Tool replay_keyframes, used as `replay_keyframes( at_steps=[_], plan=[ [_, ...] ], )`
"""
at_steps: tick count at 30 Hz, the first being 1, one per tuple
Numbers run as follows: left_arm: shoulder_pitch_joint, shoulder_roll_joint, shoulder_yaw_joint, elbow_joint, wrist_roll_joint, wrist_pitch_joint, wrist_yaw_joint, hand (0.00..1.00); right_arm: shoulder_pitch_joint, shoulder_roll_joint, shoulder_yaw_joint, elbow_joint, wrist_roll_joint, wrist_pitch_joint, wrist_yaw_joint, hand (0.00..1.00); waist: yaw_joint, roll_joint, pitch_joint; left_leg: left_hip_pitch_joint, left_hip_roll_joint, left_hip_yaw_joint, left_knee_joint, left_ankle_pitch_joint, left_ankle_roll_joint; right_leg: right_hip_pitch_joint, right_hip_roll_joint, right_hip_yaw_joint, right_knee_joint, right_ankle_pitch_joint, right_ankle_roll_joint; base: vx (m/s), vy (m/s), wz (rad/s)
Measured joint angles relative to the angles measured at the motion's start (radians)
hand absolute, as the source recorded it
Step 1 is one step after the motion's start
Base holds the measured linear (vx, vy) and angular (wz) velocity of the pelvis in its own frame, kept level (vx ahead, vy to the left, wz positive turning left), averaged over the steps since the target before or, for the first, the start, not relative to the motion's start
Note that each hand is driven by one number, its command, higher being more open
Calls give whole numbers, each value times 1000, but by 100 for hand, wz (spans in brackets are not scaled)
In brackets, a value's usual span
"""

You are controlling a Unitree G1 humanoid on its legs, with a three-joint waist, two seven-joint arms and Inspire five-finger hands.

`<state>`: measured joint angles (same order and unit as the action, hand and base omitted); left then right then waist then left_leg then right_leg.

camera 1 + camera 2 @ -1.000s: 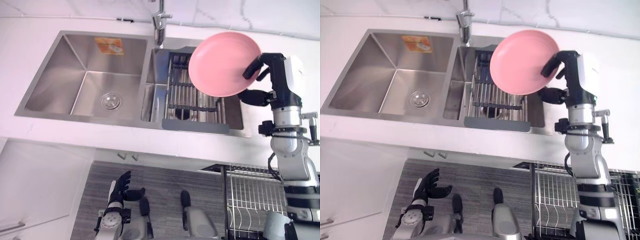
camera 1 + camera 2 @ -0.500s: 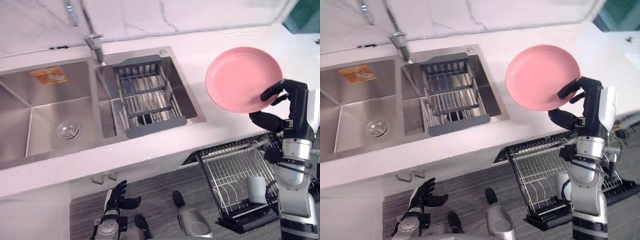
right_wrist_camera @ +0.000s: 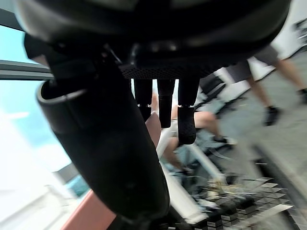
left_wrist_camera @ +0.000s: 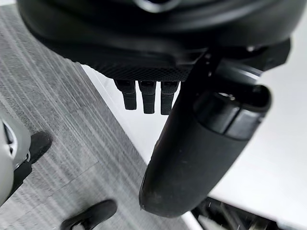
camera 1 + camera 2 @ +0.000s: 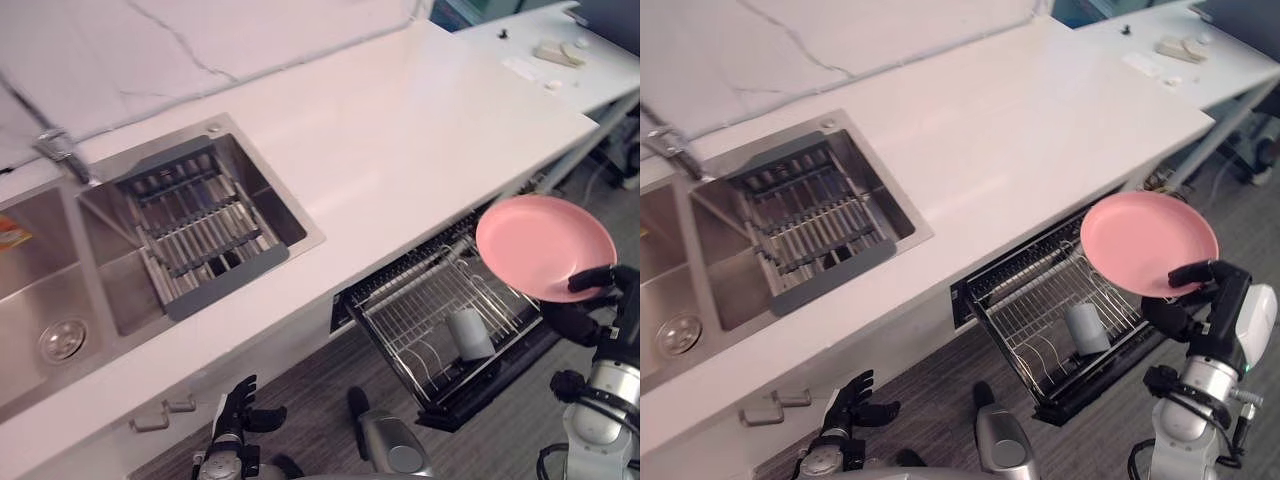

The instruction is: Walk over to the sink, pick up the cup, carry it to the dishwasher, place the cup inside the dishwasher, then close the dishwasher door

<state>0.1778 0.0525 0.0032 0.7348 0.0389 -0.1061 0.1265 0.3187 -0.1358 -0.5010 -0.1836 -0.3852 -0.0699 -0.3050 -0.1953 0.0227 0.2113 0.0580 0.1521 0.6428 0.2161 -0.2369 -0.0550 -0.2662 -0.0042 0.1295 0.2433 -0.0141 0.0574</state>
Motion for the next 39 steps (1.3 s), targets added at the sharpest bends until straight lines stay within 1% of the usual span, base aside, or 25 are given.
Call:
replay_keyframes(
  at_steps=[1, 2, 5, 6, 7, 8, 10, 13, 15, 16, 20, 22, 23, 26, 31, 32, 35, 39],
  plan=[
    [-6, -4, -7, 7, 0, 0, 0, 90, 13, 11, 0, 8, 0, 0, -3, 30, -3, 9, 6, 3, -1, 1, -4, 1, 2, 0, 0, 8, 0, 1, 1, 72, 25, -34],
    [-12, -16, -10, 11, 0, -1, 0, 90, 30, 25, 6, 25, 4, 3, -7, 30, -8, 25, 14, 6, -8, 5, -7, 2, 3, -4, -2, 18, 0, 2, 3, 39, 27, -21],
    [-22, -30, -11, 11, 0, -7, 0, 90, 39, 32, 52, 68, 37, 7, -12, 30, -6, 46, 29, -3, -15, 36, -10, 5, 9, -29, -4, 38, 7, 3, 7, -6, 35, -21],
    [-33, -33, -13, 10, 0, -7, 0, 90, 38, 33, 83, 97, 51, 10, -12, 30, 0, 54, 36, -16, -17, 48, -8, 5, 9, -52, -5, 44, 20, 3, 7, -45, 9, -13],
    [-49, -34, -17, 10, 0, -7, 0, 90, 31, 33, 108, 129, 56, 13, -10, 30, 14, 60, 45, -29, -17, 56, -4, 5, 10, -72, -4, 47, 26, 0, 5, -85, -19, -9],
    [-67, -29, -32, 7, 0, -10, 0, 90, 17, 33, 128, 155, 80, 17, -8, 30, 25, 63, 58, -43, -17, 58, -1, 3, 10, -91, -6, 42, 38, -13, -6, -68, -25, -2],
    [-81, -28, -36, -5, 0, -12, 0, 90, -13, 29, 134, 161, 88, 17, -15, 30, 33, 63, 79, -55, -14, 60, 12, 1, 10, -106, -9, 37, 52, -16, -5, -79, -42, -3],
    [-115, -21, -59, -28, -1, -18, -2, 90, -109, -44, 135, 191, 137, 15, -21, 30, 52, 63, 120, -114, 10, 80, 73, -38, 10, -162, -21, 6, 72, -5, -11, -99, -31, -17],
    [-138, -19, -69, -30, -6, -19, -1, 90, -156, -77, 132, 213, 168, 14, -29, 30, 55, 68, 133, -147, 14, 82, 87, -39, 10, -192, -25, 3, 80, 9, -15, -33, -4, -5],
    [-151, -15, -71, -36, -10, -25, -2, 90, -175, -92, 126, 223, 172, 8, -37, 30, 57, 67, 149, -159, 16, 81, 97, -34, 6, -205, -26, 1, 87, 19, -8, 12, -21, 4],
    [-169, -2, -74, -70, -28, -36, -2, 90, -253, -134, 94, 288, 228, -16, -60, 30, 61, 72, 173, -188, 17, 79, 111, -34, 7, -235, -34, -3, 101, 22, -3, 24, -5, 6],
    [-193, 11, -79, -72, -40, -43, -1, 90, -316, -174, 64, 352, 247, -29, -76, 30, 72, 80, 182, -201, 11, 79, 111, -33, 9, -248, -43, -7, 106, 22, -3, -4, 11, 8],
    [-198, 12, -79, -72, -41, -43, 0, 90, -334, -187, 57, 365, 248, -31, -78, 30, 72, 83, 185, -204, 9, 79, 111, -32, 10, -251, -46, -8, 107, 22, -2, -24, 10, 9],
    [-219, 10, -98, -70, -54, -43, 1, 90, -424, -258, 35, 437, 269, -33, -80, 30, 76, 104, 199, -213, 2, 76, 110, -31, 12, -260, -54, -10, 109, 24, 0, -38, 6, 6],
    [-234, 6, -127, -69, -59, -44, 1, 90, -525, -313, 36, 509, 285, -41, -80, 30, 82, 113, 205, -221, -5, 77, 106, -26, 16, -272, -60, -7, 113, 27, 4, -14, -4, 1],
    [-248, 4, -135, -67, -59, -45, 0, 90, -566, -347, 36, 537, 285, -41, -79, 30, 87, 118, 209, -228, -13, 77, 98, -20, 17, -282, -66, -5, 113, 30, 6, -25, -10, 3],
    [-265, 4, -138, -63, -61, -46, 1, 90, -632, -394, 41, 579, 280, -40, -76, 30, 95, 131, 218, -232, -16, 77, 92, -16, 18, -282, -67, -3, 97, 43, 7, 0, 0, 0],
    [-272, 4, -138, -63, -61, -54, 2, 90, -665, -418, 73, 579, 236, -23, -75, 30, 98, 136, 221, -234, -25, 73, 64, 4, 21, -279, -70, -8, 72, 58, 8, 7, -14, 3]
  ],
)
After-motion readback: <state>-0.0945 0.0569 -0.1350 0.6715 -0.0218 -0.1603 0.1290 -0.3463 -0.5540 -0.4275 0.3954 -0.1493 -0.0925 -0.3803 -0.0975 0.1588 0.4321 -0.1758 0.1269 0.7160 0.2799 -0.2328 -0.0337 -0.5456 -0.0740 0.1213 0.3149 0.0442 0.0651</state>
